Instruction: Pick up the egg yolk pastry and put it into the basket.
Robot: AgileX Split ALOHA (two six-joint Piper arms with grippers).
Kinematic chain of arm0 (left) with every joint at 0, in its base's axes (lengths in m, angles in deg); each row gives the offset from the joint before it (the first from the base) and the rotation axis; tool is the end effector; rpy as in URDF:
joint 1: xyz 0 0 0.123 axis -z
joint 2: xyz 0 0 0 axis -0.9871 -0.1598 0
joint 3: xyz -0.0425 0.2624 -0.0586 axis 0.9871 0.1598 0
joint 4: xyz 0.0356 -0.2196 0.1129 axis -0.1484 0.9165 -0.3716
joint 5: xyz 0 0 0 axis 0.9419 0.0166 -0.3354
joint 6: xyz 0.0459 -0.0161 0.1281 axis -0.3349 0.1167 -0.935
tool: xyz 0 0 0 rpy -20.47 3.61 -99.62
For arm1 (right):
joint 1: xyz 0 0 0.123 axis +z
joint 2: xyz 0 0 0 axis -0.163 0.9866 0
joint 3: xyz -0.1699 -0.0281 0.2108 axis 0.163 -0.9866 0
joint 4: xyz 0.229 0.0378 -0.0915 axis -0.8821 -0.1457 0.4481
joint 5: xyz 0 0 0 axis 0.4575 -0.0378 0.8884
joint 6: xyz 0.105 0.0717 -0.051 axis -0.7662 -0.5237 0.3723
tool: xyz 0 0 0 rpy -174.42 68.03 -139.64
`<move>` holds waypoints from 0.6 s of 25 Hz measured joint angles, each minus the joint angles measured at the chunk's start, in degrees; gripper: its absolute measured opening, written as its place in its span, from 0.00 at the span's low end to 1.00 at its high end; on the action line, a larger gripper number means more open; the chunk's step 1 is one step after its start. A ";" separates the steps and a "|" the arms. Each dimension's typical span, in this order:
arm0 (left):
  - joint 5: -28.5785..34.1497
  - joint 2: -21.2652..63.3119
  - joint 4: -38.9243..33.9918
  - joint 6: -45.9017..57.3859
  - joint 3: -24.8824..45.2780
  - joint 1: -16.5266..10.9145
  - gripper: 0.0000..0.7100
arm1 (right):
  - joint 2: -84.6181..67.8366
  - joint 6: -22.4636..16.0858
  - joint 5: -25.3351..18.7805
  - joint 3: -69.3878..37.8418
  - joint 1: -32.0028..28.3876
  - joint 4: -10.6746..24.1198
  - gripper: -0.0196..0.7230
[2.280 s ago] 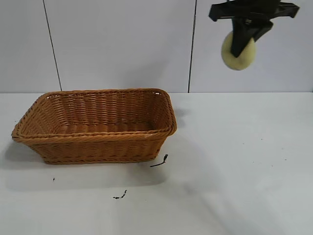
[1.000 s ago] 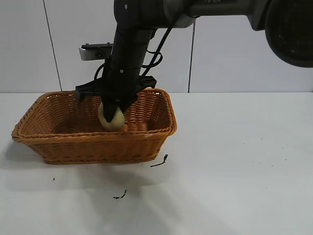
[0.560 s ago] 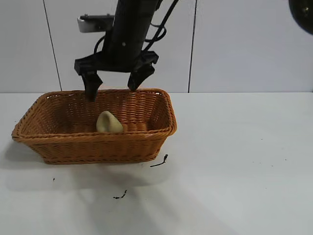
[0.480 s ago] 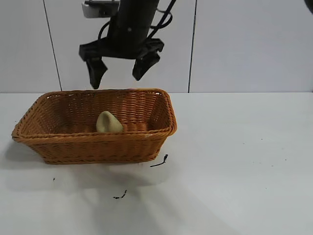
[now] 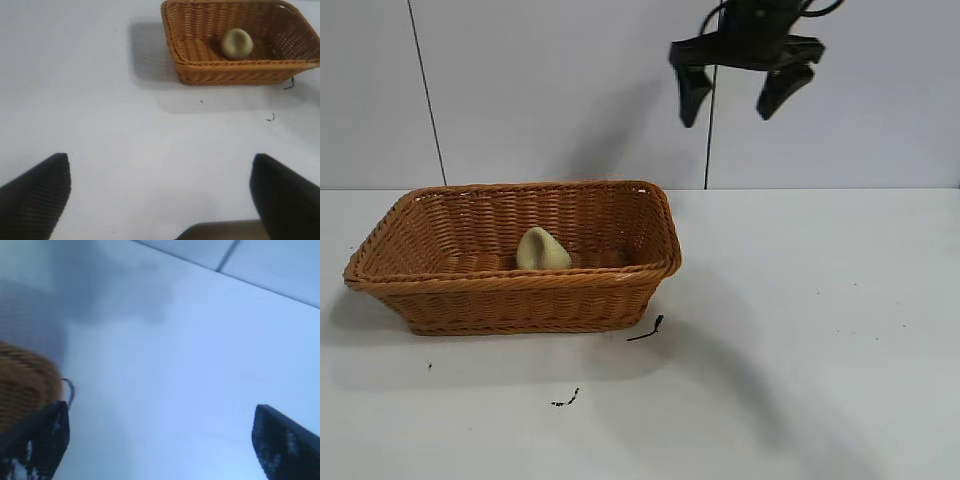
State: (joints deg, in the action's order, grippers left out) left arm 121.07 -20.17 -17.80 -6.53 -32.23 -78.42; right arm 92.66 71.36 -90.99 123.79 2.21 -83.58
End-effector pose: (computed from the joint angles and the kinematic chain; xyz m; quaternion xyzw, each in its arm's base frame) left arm 0.0453 -0.0089 0.2534 0.0024 0.8544 -0.0503 0.5172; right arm 0.5154 0.1056 0.2045 -0.1018 0.9676 0.0225 0.2302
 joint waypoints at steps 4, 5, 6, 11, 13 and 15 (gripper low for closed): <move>0.00 0.00 0.00 0.00 0.00 0.00 0.98 | 0.00 0.06 -1.76 0.00 -6.26 0.00 0.95; 0.00 0.00 0.00 0.00 0.00 0.00 0.98 | 0.00 0.11 -1.75 0.00 -7.29 0.00 0.95; 0.00 0.00 0.00 0.00 0.00 0.00 0.98 | 0.00 0.18 -1.78 0.00 -8.21 0.00 0.95; 0.00 0.00 0.00 0.00 0.00 0.00 0.98 | -0.16 0.28 -1.82 -0.50 -11.42 0.00 0.95; 0.00 0.00 0.00 0.00 0.00 0.00 0.98 | -1.17 0.53 -1.77 -2.82 -12.12 0.00 0.95; 0.00 0.00 0.00 0.00 0.00 0.00 0.98 | -3.23 0.94 -1.77 -6.46 -12.82 0.58 0.95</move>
State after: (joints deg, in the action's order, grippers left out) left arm 121.07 -20.17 -17.80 -6.53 -32.23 -78.42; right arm 89.43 72.30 -92.76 117.33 -10.61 -82.99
